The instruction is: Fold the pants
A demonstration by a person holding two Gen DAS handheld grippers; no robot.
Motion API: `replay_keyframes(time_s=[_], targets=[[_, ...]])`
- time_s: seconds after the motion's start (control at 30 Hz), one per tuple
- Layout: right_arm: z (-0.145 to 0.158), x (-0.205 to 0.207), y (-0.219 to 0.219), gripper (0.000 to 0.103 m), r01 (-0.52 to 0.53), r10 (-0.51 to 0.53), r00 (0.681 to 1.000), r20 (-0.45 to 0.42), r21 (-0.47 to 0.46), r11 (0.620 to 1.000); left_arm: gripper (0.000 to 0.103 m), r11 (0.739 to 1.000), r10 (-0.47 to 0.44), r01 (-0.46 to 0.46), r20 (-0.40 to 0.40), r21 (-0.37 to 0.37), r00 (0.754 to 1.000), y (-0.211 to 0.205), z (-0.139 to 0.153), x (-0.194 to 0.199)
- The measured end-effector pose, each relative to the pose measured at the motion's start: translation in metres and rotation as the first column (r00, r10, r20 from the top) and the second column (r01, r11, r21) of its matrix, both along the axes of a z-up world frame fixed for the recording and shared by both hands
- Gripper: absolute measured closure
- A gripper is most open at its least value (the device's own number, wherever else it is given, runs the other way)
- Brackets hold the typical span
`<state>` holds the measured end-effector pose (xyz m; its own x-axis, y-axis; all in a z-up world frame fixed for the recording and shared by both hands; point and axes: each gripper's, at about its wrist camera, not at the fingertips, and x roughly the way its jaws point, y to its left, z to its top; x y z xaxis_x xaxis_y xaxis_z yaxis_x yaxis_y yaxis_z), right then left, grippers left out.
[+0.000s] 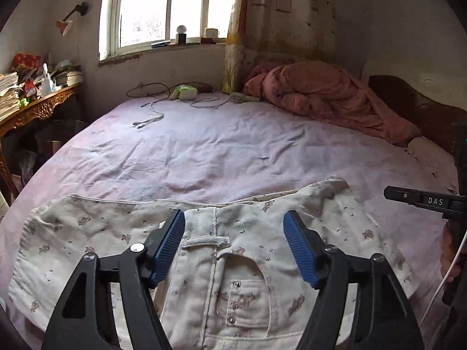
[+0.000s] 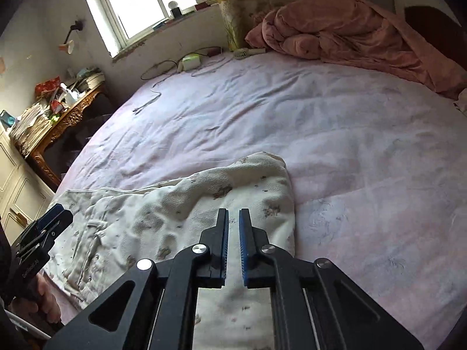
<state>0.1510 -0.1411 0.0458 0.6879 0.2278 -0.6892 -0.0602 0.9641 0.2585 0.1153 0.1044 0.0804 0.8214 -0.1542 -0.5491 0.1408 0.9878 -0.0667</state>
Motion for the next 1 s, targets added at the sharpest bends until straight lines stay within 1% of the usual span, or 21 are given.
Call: replay_keyframes(time_s=[0.1,0.13,0.17,0.2,0.27,0.3,0.37,0.43,0.53,0.6,0.67,0.77,0.8,0.83,0.87,0.9,0.93,0.97,1.0], targets=[[0.013,-0.029,0.018,0.096,-0.018,0.018,0.998,0.062,0.003,1.000,0.024,0.996,0.024,-0.025,-0.004,-0.091,1.000,0.025,0.003,-0.020],[0.016,-0.037,0.024,0.096,-0.026,0.026,0.996,0.084,-0.004,1.000,0.018,0.993,0.046,-0.046,-0.007,-0.109,0.999,0.034,0.001,-0.025],[0.018,-0.046,0.033,0.096,-0.033,0.036,0.994,0.107,-0.024,0.999,0.015,0.990,0.077,-0.078,-0.008,-0.115,0.997,0.045,-0.001,-0.031],[0.019,-0.055,0.043,0.096,-0.036,0.042,0.991,0.127,-0.052,0.998,0.014,0.988,0.107,-0.107,-0.011,-0.107,0.994,0.055,-0.004,-0.037],[0.015,-0.069,0.058,0.095,-0.051,0.061,0.989,0.138,-0.077,0.996,0.010,0.982,0.165,-0.168,-0.032,-0.084,0.986,0.077,-0.012,-0.048],[0.011,-0.074,0.062,0.095,-0.080,0.087,0.988,0.124,-0.063,0.995,0.010,0.976,0.199,-0.202,-0.049,-0.076,0.979,0.090,-0.019,-0.054],[0.000,-0.079,0.072,0.095,-0.137,0.138,0.987,0.084,-0.022,0.990,0.010,0.959,0.261,-0.269,-0.095,-0.089,0.961,0.121,-0.033,-0.066],[-0.013,-0.080,0.081,0.095,-0.149,0.150,0.987,0.059,-0.023,0.989,0.011,0.930,0.315,-0.338,-0.160,-0.147,0.936,0.156,-0.050,-0.078],[-0.028,-0.075,0.090,0.095,-0.142,0.143,0.989,0.024,-0.046,0.989,0.025,0.889,0.339,-0.390,-0.228,-0.238,0.913,0.192,-0.067,-0.088],[-0.034,-0.074,0.093,0.095,-0.136,0.136,0.991,0.005,-0.055,0.989,0.025,0.864,0.354,-0.418,-0.253,-0.280,0.900,0.207,-0.075,-0.093],[-0.036,-0.077,0.094,0.095,-0.131,0.132,0.991,0.010,-0.067,0.989,0.025,0.829,0.370,-0.448,-0.273,-0.335,0.888,0.221,-0.083,-0.099],[-0.036,-0.082,0.095,0.095,-0.102,0.107,0.994,0.031,-0.123,0.987,0.025,0.754,0.378,-0.488,-0.317,-0.440,0.870,0.242,-0.098,-0.102],[-0.037,-0.083,0.095,0.095,-0.093,0.098,0.995,0.033,-0.137,0.986,0.025,0.723,0.367,-0.493,-0.336,-0.483,0.867,0.250,-0.105,-0.101],[-0.038,-0.083,0.095,0.095,-0.092,0.096,0.995,0.028,-0.141,0.986,0.025,0.685,0.359,-0.496,-0.345,-0.534,0.867,0.257,-0.110,-0.100],[-0.040,-0.083,0.094,0.095,-0.095,0.099,0.995,0.020,-0.138,0.986,0.025,0.659,0.360,-0.495,-0.340,-0.567,0.869,0.262,-0.112,-0.099],[-0.042,-0.083,0.094,0.095,-0.098,0.101,0.995,0.011,-0.132,0.986,0.027,0.644,0.364,-0.495,-0.335,-0.583,0.869,0.265,-0.112,-0.097],[-0.044,-0.083,0.093,0.095,-0.099,0.101,0.995,0.005,-0.127,0.987,0.039,0.644,0.367,-0.493,-0.328,-0.586,0.870,0.267,-0.110,-0.093],[-0.045,-0.084,0.093,0.095,-0.100,0.101,0.995,0.003,-0.126,0.987,0.052,0.654,0.366,-0.488,-0.324,-0.577,0.873,0.267,-0.109,-0.088],[-0.046,-0.084,0.094,0.095,-0.102,0.103,0.995,0.002,-0.128,0.987,0.057,0.663,0.367,-0.491,-0.327,-0.564,0.871,0.268,-0.109,-0.083]])
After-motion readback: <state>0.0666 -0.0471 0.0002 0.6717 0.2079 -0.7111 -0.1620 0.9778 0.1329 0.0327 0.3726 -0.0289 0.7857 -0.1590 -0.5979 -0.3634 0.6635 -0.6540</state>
